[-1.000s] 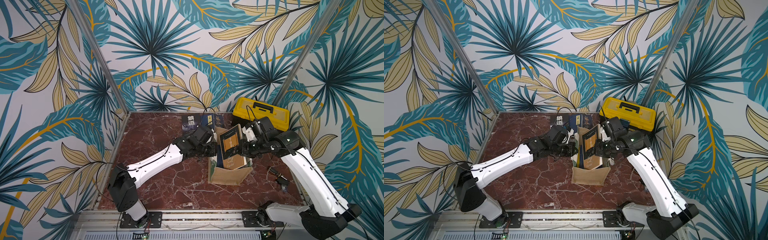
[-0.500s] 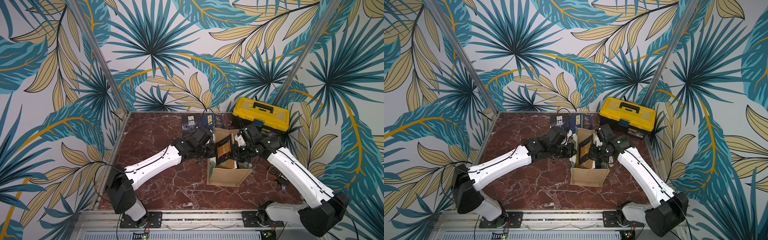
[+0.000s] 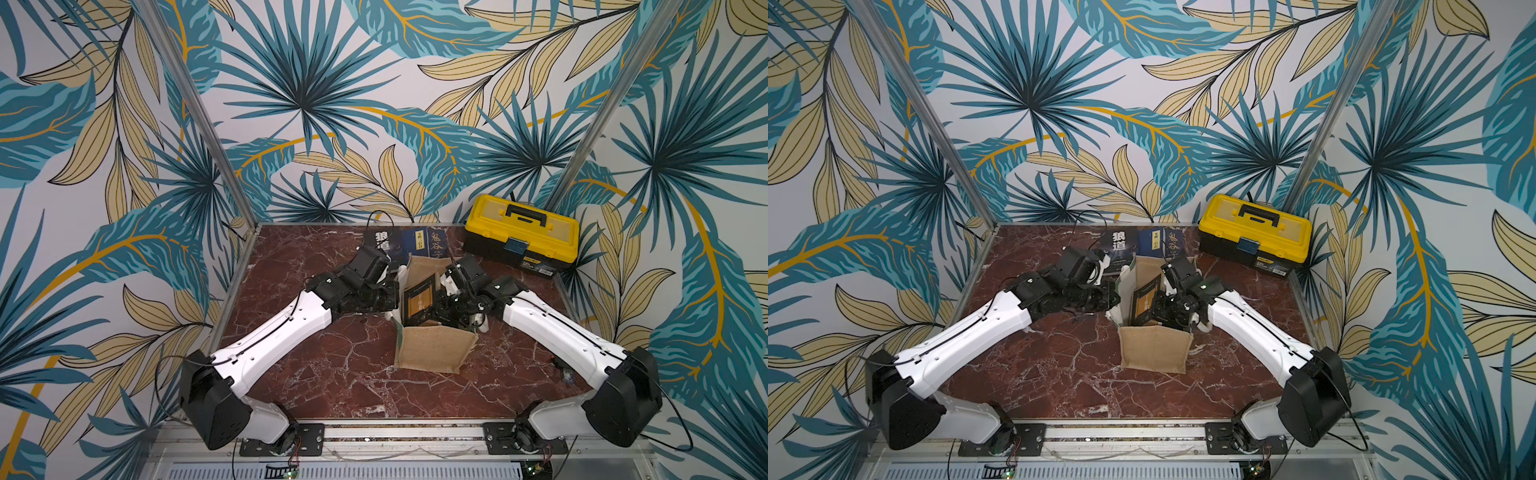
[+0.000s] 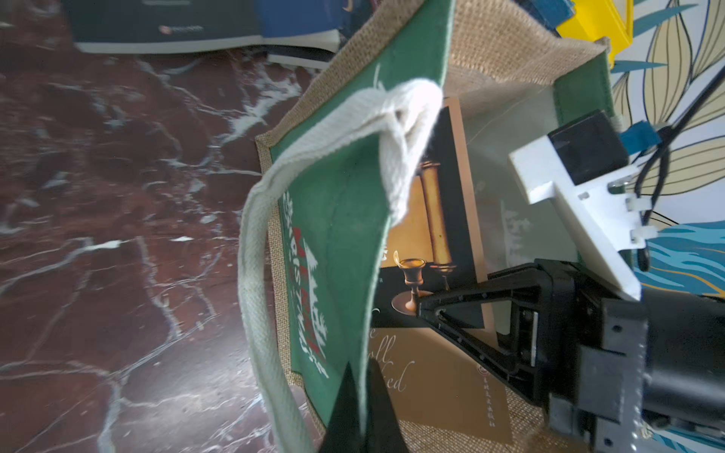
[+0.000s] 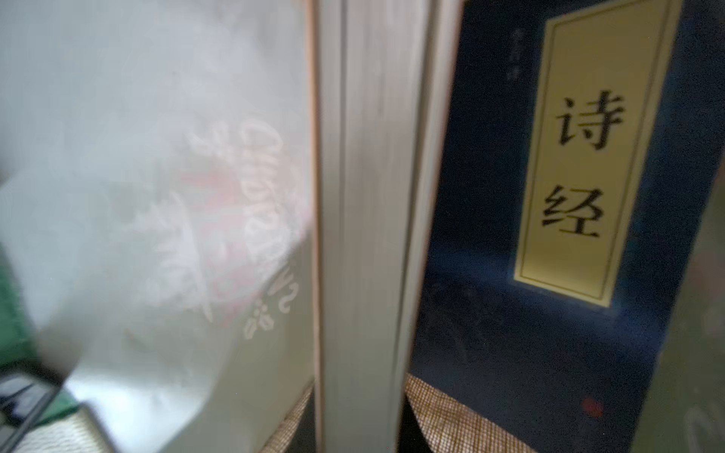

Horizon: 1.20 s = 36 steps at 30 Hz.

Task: Put the books into the canvas bag
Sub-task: Move the canvas bag to the center of the board.

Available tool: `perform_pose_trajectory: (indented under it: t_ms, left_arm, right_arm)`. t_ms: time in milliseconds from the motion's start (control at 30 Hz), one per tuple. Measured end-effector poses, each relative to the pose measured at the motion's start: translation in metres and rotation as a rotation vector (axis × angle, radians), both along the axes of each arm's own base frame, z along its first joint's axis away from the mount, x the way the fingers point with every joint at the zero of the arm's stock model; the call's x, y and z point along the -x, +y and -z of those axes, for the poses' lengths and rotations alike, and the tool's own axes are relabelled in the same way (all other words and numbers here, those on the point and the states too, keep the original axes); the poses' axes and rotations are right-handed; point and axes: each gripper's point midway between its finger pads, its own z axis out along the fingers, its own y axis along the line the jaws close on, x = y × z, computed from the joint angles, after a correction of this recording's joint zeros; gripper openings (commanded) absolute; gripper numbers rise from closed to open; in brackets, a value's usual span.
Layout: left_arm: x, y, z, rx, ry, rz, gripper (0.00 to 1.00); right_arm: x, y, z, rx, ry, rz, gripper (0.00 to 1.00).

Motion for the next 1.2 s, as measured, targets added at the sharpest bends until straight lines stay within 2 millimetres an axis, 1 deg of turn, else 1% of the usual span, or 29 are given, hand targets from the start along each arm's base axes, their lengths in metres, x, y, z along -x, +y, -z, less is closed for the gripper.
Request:
perform_pose_trajectory:
  t_ms: [67, 200, 300, 367, 433, 467, 533, 567, 600, 633, 700, 767, 867, 967, 1000, 1100, 1133, 1200]
  left_arm:
    - [0.001, 0.028, -0.002, -0.008, 0.000, -0.046, 0.00]
    - [0.004, 0.089, -0.007, -0.032, -0.003, -0.165, 0.00]
    - [0.008, 0.132, -0.010, -0.052, -0.012, -0.252, 0.00]
    - [0.011, 0.157, -0.011, -0.063, -0.015, -0.307, 0.00]
    - [0.013, 0.180, -0.012, -0.073, -0.012, -0.354, 0.00]
    - [0.014, 0.189, -0.011, -0.082, -0.010, -0.374, 0.00]
    - [0.014, 0.207, -0.008, -0.103, -0.001, -0.411, 0.00]
    - [0.016, 0.214, -0.006, -0.114, 0.009, -0.425, 0.08]
    - [0.017, 0.221, -0.004, -0.127, 0.020, -0.435, 0.25]
    - [0.018, 0.225, -0.003, -0.134, 0.021, -0.435, 0.36]
    - [0.016, 0.227, -0.009, -0.134, -0.002, -0.429, 0.46]
    - [0.014, 0.225, -0.020, -0.119, -0.031, -0.415, 0.47]
    - [0.010, 0.220, -0.042, -0.084, -0.082, -0.398, 0.48]
    - [0.006, 0.213, -0.068, -0.060, -0.142, -0.386, 0.48]
    - [0.004, 0.207, -0.080, -0.054, -0.168, -0.372, 0.48]
    - [0.002, 0.180, -0.109, -0.034, -0.230, -0.297, 0.48]
    - [0.000, 0.172, -0.116, -0.032, -0.244, -0.274, 0.48]
    - [-0.005, 0.148, -0.130, -0.035, -0.276, -0.217, 0.48]
  right_arm:
    - [-0.003, 0.024, 0.002, -0.014, -0.001, -0.039, 0.00]
    - [-0.014, 0.078, 0.001, -0.049, -0.013, -0.118, 0.00]
    - [-0.024, 0.117, -0.001, -0.075, -0.029, -0.172, 0.03]
    - [-0.031, 0.143, -0.001, -0.096, -0.033, -0.204, 0.10]
    - [-0.040, 0.170, -0.002, -0.119, -0.039, -0.237, 0.20]
    - [-0.044, 0.180, -0.001, -0.128, -0.040, -0.252, 0.27]
    - [-0.054, 0.200, -0.002, -0.136, -0.068, -0.276, 0.34]
    - [-0.058, 0.206, -0.005, -0.141, -0.081, -0.282, 0.37]
    - [-0.061, 0.211, -0.008, -0.146, -0.097, -0.291, 0.42]
    - [-0.064, 0.214, -0.014, -0.145, -0.118, -0.300, 0.44]
    - [-0.066, 0.216, -0.027, -0.143, -0.159, -0.318, 0.47]
    - [-0.069, 0.214, -0.041, -0.125, -0.205, -0.326, 0.49]
    - [-0.075, 0.198, -0.065, -0.082, -0.283, -0.320, 0.52]
    - [-0.080, 0.170, -0.093, -0.034, -0.355, -0.301, 0.53]
    - [-0.082, 0.160, -0.103, -0.022, -0.377, -0.291, 0.54]
    - [-0.092, 0.126, -0.133, 0.010, -0.446, -0.244, 0.55]
    - [-0.095, 0.115, -0.142, 0.017, -0.467, -0.226, 0.55]
    - [-0.102, 0.089, -0.154, 0.035, -0.498, -0.182, 0.55]
